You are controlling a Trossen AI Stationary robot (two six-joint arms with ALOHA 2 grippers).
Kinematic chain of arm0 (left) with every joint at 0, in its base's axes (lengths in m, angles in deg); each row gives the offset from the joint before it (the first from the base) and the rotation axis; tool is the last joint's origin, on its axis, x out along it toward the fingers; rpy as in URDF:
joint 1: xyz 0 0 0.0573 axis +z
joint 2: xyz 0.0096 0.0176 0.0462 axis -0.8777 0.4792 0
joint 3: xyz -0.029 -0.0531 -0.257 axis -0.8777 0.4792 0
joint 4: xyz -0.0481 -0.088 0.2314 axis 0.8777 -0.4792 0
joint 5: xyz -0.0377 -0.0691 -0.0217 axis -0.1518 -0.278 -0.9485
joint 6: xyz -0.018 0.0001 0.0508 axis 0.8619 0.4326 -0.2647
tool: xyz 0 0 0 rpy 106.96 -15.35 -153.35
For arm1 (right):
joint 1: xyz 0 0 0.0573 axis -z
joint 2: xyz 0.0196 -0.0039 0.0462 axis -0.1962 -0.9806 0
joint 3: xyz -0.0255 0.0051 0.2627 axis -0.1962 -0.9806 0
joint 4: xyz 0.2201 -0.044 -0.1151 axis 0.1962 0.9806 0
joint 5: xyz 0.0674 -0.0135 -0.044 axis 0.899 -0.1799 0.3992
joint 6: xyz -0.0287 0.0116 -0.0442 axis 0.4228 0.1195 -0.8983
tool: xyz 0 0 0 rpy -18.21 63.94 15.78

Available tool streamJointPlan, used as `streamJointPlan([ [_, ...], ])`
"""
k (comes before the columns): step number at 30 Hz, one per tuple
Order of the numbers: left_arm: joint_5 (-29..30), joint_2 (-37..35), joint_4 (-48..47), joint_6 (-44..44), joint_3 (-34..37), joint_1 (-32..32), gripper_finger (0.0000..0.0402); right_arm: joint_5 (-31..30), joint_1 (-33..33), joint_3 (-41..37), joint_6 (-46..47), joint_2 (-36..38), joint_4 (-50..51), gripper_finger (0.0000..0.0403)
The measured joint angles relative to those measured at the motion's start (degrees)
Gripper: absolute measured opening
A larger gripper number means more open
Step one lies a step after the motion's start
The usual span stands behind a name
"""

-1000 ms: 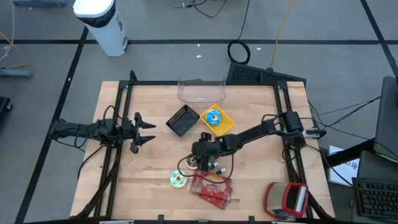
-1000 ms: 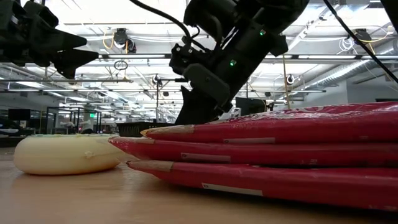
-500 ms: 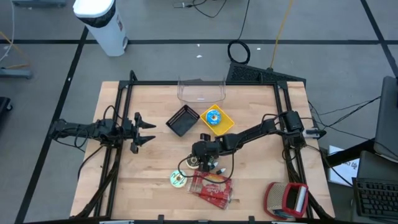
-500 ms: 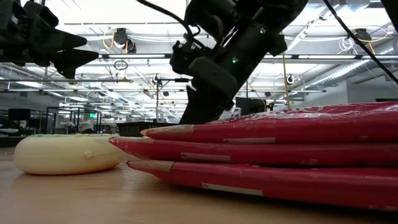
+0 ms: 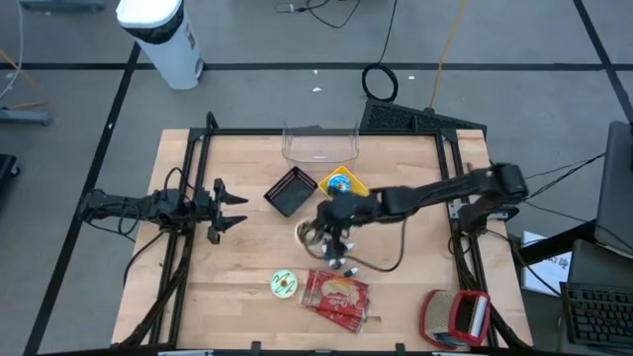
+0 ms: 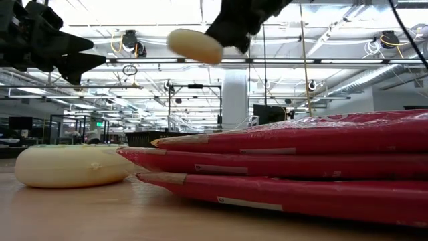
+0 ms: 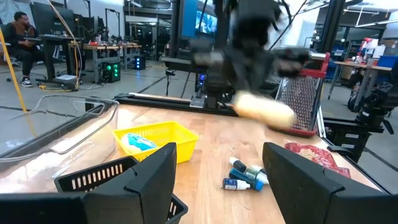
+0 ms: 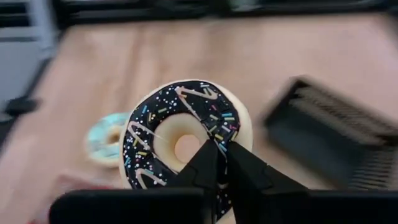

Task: Pick & Place Food Item
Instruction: Put the black donut into the yellow bin

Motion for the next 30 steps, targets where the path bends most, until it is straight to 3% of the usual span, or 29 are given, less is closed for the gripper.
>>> streamJointPlan([
  [4, 0.0, 0.0, 0.0, 0.0, 0.0, 0.0, 0.0241, -11.8, 2.3, -1.1, -0.1, 4.5, 5.5, 0.001],
  [7, 0.0, 0.0, 0.0, 0.0, 0.0, 0.0, 0.0241, -15.3, 5.1, -5.0, 0.2, 6.7, 5.5, 0.001],
  [9, 0.0, 0.0, 0.0, 0.0, 0.0, 0.0, 0.0241, -15.3, 7.4, -9.0, 0.5, 8.0, 4.1, 0.001],
  [20, 0.0, 0.0, 0.0, 0.0, 0.0, 0.0, 0.0241, -15.1, 15.9, -33.2, -2.0, 8.9, -27.8, 0.0009],
  [30, 0.0, 0.0, 0.0, 0.0, 0.0, 0.0, 0.0241, -15.1, 16.3, -38.3, -4.5, 8.9, -33.4, 0.001],
])
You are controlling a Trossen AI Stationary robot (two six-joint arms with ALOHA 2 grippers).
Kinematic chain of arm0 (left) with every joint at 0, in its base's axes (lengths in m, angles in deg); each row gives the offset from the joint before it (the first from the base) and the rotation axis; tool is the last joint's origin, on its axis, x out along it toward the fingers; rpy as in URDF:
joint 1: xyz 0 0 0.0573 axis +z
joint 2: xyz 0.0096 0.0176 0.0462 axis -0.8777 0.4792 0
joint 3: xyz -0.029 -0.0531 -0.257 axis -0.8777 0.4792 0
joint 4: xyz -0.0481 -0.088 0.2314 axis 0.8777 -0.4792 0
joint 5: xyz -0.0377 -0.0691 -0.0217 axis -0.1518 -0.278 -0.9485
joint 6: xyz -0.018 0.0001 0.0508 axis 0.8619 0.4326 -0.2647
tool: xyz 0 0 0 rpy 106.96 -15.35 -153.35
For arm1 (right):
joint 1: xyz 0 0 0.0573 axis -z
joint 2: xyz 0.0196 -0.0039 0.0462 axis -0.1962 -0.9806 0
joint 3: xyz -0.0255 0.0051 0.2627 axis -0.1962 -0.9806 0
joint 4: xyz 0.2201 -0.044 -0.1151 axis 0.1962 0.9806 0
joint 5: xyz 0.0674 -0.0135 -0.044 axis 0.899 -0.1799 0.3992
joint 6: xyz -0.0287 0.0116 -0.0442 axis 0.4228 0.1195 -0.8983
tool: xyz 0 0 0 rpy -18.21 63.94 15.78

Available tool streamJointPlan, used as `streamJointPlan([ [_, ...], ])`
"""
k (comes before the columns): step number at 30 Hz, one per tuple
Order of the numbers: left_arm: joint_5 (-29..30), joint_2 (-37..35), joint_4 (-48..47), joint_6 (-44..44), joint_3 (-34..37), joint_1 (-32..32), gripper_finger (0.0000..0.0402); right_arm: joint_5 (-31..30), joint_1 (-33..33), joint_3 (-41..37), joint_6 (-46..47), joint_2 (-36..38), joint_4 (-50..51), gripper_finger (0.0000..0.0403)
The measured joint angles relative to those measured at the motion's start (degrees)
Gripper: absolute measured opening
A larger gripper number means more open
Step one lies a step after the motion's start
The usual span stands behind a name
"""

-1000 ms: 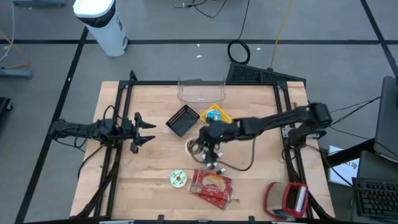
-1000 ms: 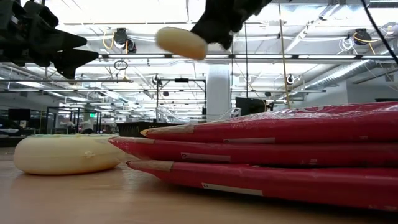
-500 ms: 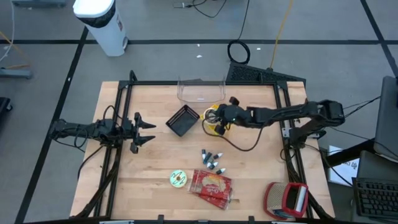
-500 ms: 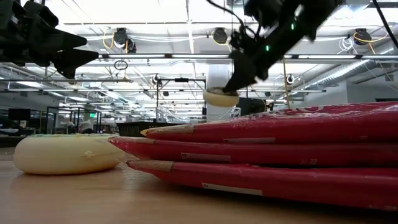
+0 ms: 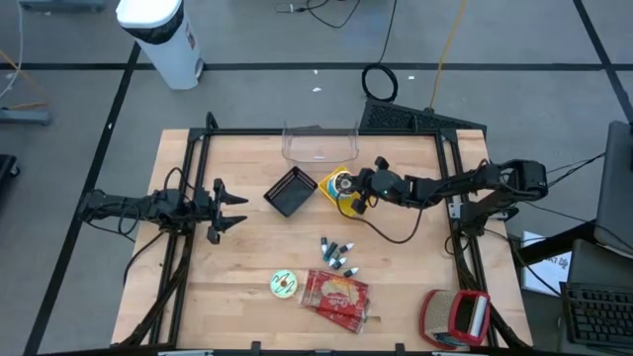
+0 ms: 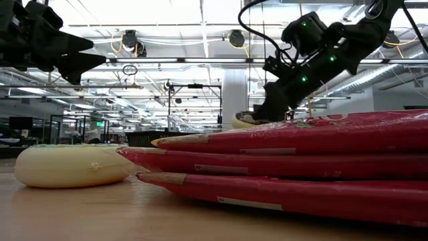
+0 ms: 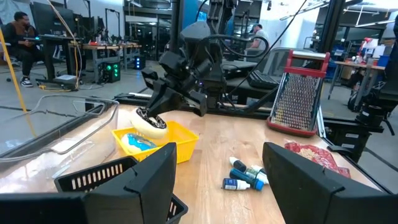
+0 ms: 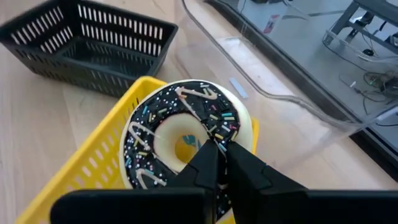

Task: Pick & Place Food Item
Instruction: Put the black donut into the yellow bin

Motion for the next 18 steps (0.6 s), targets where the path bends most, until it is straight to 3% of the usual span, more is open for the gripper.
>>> streamJointPlan([
  [9, 0.0, 0.0, 0.0, 0.0, 0.0, 0.0, 0.0241, 1.4, 0.0, 0.0, -1.2, 0.0, -3.4, 0.001],
  [14, 0.0, 0.0, 0.0, 0.0, 0.0, 0.0, 0.0241, 9.8, 0.0, 0.0, -1.2, 0.0, -7.0, 0.001],
  [18, 0.0, 0.0, 0.0, 0.0, 0.0, 0.0, 0.0241, 20.6, 0.0, 0.0, -0.5, 0.0, -11.2, 0.001],
])
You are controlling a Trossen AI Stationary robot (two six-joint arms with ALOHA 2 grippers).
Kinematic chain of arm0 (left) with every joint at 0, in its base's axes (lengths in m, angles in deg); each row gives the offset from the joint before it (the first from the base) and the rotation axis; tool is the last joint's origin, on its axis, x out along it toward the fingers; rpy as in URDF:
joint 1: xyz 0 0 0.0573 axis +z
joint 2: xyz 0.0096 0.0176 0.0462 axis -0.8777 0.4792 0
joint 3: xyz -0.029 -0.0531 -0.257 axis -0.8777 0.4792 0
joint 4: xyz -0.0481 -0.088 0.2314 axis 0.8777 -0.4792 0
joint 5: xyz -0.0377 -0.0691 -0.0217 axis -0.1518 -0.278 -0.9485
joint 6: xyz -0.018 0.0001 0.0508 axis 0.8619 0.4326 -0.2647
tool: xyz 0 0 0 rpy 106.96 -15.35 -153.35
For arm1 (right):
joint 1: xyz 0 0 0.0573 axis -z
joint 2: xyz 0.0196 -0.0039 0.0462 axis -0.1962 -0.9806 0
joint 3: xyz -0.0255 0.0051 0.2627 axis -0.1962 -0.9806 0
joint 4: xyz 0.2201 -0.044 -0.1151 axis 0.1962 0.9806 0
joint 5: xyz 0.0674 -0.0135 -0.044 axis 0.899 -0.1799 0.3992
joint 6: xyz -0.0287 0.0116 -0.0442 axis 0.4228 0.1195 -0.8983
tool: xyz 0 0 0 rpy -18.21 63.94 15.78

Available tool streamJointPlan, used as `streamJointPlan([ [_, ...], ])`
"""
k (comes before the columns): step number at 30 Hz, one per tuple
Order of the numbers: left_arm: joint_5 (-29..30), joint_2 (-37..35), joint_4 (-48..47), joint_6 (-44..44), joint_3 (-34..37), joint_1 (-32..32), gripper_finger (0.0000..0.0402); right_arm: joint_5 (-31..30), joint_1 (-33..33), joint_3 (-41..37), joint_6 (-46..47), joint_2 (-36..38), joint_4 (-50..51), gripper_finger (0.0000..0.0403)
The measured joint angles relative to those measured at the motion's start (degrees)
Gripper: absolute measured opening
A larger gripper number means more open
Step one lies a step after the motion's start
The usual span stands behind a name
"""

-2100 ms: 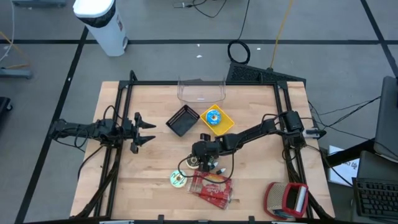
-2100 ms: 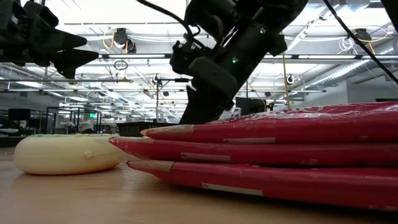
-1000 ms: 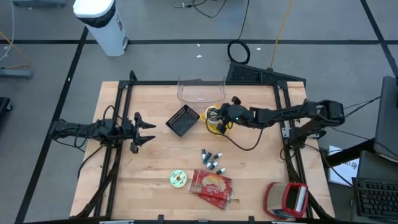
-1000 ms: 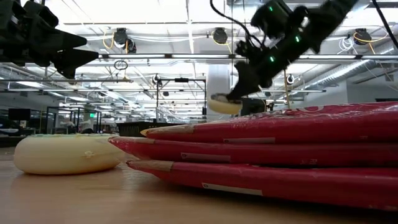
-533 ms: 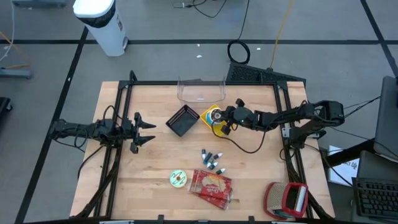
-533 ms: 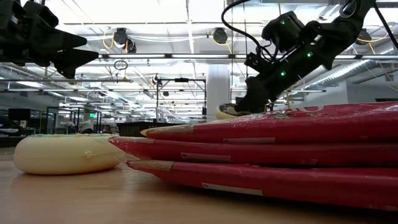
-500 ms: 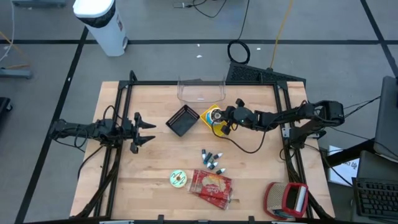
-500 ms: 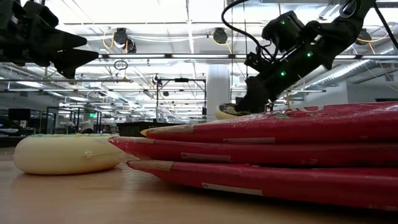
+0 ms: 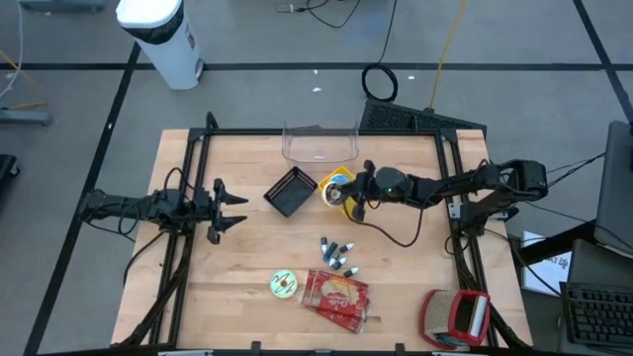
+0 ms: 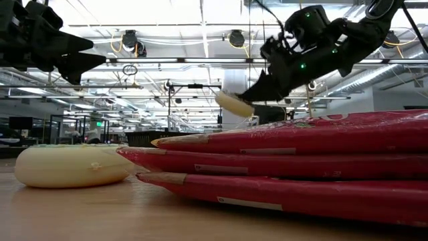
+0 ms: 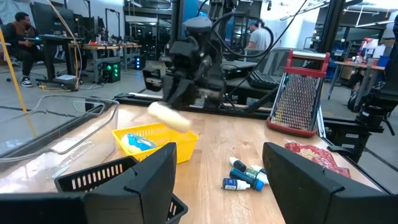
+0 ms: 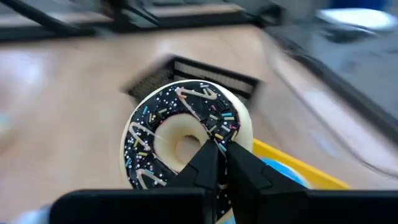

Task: Pick & Place Food Item
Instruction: Put the black donut into the yellow bin

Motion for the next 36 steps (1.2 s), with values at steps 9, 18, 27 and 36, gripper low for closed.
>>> streamJointPlan([
  [9, 0.0, 0.0, 0.0, 0.0, 0.0, 0.0, 0.0241, 24.4, -0.6, 0.0, 9.6, 0.0, -9.8, 0.0011],
  [18, 0.0, 0.0, 0.0, 0.0, 0.0, 0.0, 0.0241, 38.9, -3.0, 0.0, 17.7, 0.0, -31.6, 0.0011],
  [27, 0.0, 0.0, 0.0, 0.0, 0.0, 0.0, 0.0241, 43.9, -5.4, 0.0, 23.8, 0.0, -49.7, 0.0011],
  [36, 0.0, 0.0, 0.0, 0.0, 0.0, 0.0, 0.0241, 43.9, -9.6, 0.1, 24.9, 1.4, -55.3, 0.0011],
])
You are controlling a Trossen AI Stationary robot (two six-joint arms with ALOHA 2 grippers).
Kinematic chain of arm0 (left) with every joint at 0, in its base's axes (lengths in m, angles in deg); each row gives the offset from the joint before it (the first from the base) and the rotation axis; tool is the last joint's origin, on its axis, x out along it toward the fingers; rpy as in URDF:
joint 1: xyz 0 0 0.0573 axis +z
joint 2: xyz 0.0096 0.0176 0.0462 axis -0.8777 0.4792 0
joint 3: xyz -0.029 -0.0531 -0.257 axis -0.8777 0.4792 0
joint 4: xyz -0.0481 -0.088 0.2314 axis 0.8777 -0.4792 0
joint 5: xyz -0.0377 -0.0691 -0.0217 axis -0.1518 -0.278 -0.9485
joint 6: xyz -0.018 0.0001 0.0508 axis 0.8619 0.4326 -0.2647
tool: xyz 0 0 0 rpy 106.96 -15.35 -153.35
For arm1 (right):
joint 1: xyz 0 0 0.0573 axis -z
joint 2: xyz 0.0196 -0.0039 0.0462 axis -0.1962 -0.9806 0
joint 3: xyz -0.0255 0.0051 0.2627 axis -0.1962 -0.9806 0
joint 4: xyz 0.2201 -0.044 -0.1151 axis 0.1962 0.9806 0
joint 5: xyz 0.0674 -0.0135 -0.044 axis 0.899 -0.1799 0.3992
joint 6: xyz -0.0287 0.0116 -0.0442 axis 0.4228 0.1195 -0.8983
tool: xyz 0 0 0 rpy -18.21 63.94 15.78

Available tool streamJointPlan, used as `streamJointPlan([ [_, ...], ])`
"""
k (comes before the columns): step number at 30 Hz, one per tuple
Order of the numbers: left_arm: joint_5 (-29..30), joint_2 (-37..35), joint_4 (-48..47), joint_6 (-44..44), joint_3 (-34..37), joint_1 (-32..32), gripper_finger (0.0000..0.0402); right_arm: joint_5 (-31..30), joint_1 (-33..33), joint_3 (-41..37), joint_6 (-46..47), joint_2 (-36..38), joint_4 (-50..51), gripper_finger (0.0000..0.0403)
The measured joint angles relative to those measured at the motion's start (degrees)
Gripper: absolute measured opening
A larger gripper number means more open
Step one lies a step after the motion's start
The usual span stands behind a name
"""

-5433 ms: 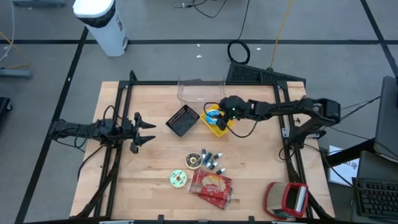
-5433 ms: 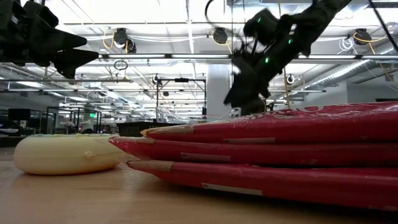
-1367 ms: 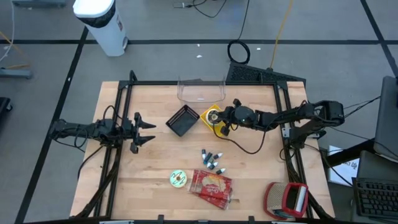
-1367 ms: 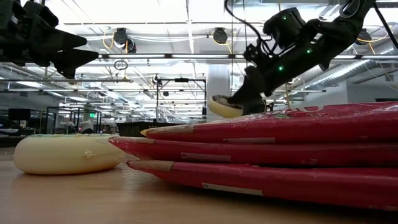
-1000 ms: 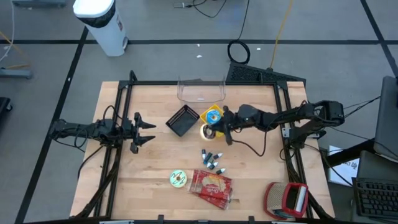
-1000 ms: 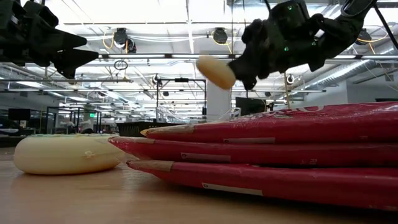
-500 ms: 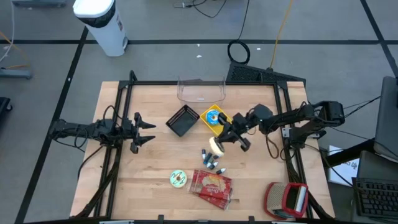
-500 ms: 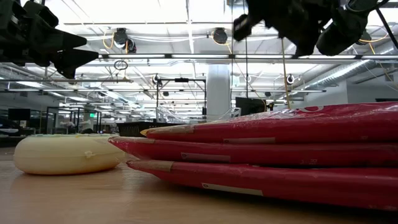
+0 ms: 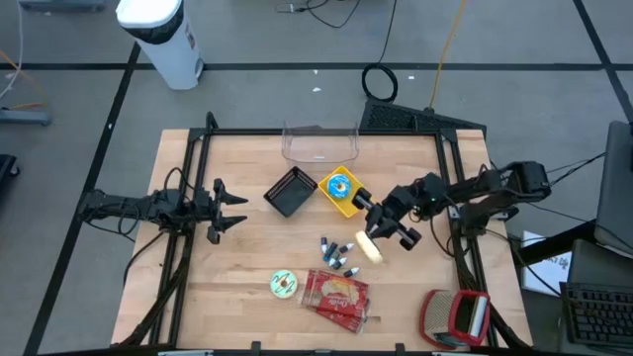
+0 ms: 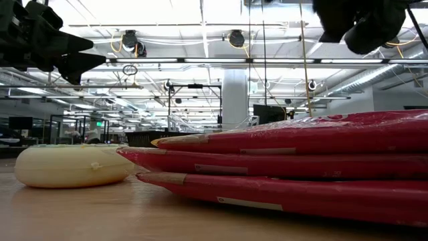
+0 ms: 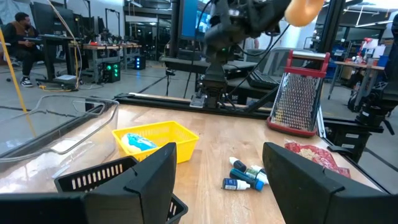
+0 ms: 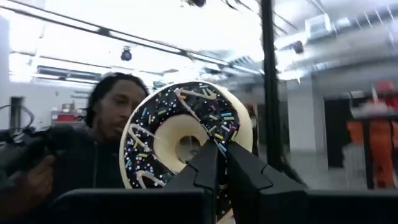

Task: Pick & Place Food Item
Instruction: Put the black donut into the yellow bin

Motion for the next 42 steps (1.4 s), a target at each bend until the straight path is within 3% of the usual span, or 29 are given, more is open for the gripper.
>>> streamJointPlan([
  [8, -0.1, 0.0, 0.0, 0.0, 0.0, 0.0, 0.0241, 1.5, -1.1, 0.2, -3.9, 1.6, 0.5, 0.0011],
  [12, -0.1, 0.0, 0.0, 0.0, 0.0, 0.0, 0.0241, -2.0, -1.1, 0.2, -6.3, 1.6, 8.8, 0.0011],
  [17, -0.1, 0.0, 0.0, 0.0, 0.0, 0.0, 0.0241, -17.2, -1.1, 0.2, -9.4, 1.5, 28.4, 0.0011],
  [22, -0.1, 0.0, 0.0, 0.0, 0.0, 0.0, 0.0241, -41.3, -0.8, 0.1, -9.4, 1.4, 48.5, 0.0011],
  [26, -0.1, 0.0, 0.0, 0.0, 0.0, 0.0, 0.0241, -56.8, -0.1, 0.1, -10.8, 1.4, 56.6, 0.0011],
  [30, -0.1, 0.0, 0.0, 0.0, 0.0, 0.0, 0.0241, -64.8, 0.3, 0.1, -18.2, 1.5, 56.6, 0.0011],
  [42, -0.1, 0.0, 0.0, 0.0, 0.0, 0.0, 0.0241, -81.3, -0.8, 0.2, -52.8, 1.5, 52.8, 0.0011],
])
